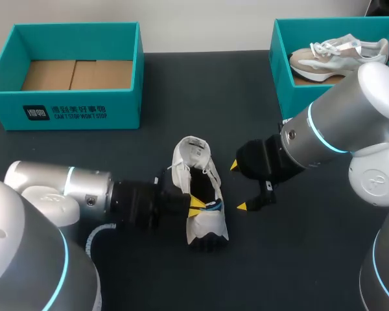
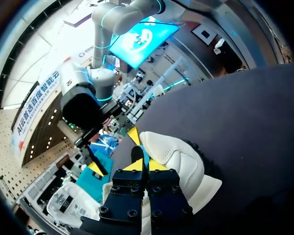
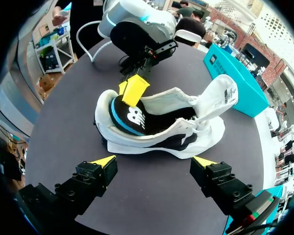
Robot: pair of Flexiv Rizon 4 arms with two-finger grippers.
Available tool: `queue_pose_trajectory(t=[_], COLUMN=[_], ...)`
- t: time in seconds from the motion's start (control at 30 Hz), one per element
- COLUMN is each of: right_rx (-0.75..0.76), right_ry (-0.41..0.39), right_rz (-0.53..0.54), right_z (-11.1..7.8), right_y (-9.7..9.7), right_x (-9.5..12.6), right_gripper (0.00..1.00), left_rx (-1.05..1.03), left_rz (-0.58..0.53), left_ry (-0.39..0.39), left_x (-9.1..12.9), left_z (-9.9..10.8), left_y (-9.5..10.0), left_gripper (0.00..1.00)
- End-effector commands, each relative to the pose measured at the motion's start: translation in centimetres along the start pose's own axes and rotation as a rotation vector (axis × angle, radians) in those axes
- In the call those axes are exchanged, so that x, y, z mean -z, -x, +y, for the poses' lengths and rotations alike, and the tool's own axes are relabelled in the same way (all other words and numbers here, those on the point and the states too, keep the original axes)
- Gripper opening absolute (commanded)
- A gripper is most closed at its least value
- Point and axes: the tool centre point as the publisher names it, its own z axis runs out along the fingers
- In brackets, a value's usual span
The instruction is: Take the shoe out of the shoebox, open the shoe tongue, remove and reinsert the insole, then place the shoe into the shoebox
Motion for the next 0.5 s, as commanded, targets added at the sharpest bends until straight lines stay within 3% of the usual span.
queue_pose_trajectory(t=[0.03,0.1,0.13,0.17,0.5], right_rx=[0.0,0.0,0.0,0.0,0.0], right_ry=[0.0,0.0,0.0,0.0,0.0], right_rz=[-0.003,-0.003,-0.003,-0.003,-0.003], right_z=[0.0,0.0,0.0,0.0,0.0], right_y=[-0.1,-0.1,-0.1,-0.1,-0.1], right_x=[-0.1,-0.1,-0.1,-0.1,-0.1], right_gripper=[1.0,1.0,1.0,1.0,1.0], left_rx=[0.005,-0.001,-0.002,-0.011,-0.045], left_rz=[-0.007,-0.022,-0.033,-0.04,-0.08], left_ry=[0.005,-0.003,-0.012,-0.015,-0.046], left_x=[-0.3,0.0,0.1,0.3,1.2], left_z=[0.3,-0.1,-0.4,-0.7,-2.3], left_y=[-0.5,-0.1,0.1,0.3,2.1], left_gripper=[0.0,0.0,0.21,0.3,0.42])
